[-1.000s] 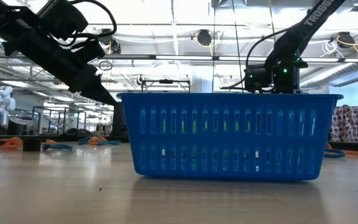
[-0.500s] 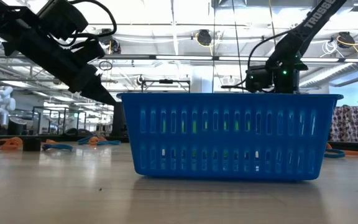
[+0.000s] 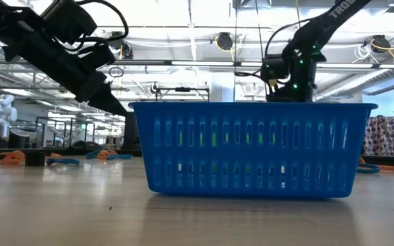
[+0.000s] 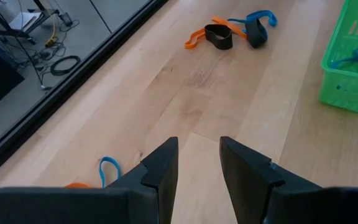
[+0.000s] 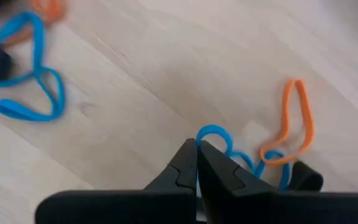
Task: Sort rubber bands into baskets
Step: Put the blue rubberband into the green bin
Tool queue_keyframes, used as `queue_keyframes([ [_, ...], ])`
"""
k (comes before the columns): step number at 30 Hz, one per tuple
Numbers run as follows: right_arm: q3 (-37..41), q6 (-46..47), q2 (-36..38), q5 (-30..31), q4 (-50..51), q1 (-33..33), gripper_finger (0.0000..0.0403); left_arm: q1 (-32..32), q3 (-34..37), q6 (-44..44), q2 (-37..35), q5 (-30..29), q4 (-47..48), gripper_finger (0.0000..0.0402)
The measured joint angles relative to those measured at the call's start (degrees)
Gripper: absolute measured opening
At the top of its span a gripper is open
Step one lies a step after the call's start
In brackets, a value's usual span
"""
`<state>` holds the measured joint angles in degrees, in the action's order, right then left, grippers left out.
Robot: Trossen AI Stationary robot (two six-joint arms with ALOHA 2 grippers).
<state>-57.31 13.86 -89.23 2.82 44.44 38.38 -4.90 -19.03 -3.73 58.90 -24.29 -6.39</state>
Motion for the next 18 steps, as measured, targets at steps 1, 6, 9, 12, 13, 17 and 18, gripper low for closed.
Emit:
queue_keyframes([
  [1, -0.3, 0.2, 0.0, -0.3, -0.3, -0.3, 0.0001, 0.0, 0.0, 0.0, 0.0, 0.0, 0.1, 0.0127],
  [6, -0.6, 1.8, 0.0, -8.3, -5.6, -3.5, 0.0001, 0.0, 0.0, 0.0, 0.0, 0.0, 0.0, 0.0127],
  [9, -0.6, 3.4, 0.0, -9.4, -10.3, -7.4, 0.0000, 0.0, 0.0, 0.0, 0.0, 0.0, 0.0, 0.0127],
  [12, -0.6, 4.5, 0.0, -11.7, -14.5, -12.1, 0.0000, 0.0, 0.0, 0.0, 0.0, 0.0, 0.0, 0.0127],
  [13, -0.6, 4.9, 0.0, -12.4, -15.6, -13.8, 0.0000, 0.0, 0.0, 0.0, 0.0, 0.0, 0.0, 0.0127],
  [17, -0.6, 6.5, 0.0, -13.7, -19.4, -20.5, 0.0000, 0.0, 0.0, 0.0, 0.0, 0.0, 0.0, 0.0127],
  [18, -0.6, 6.8, 0.0, -13.7, -20.4, -22.0, 0.0000, 0.0, 0.0, 0.0, 0.0, 0.0, 0.0, 0.0127],
])
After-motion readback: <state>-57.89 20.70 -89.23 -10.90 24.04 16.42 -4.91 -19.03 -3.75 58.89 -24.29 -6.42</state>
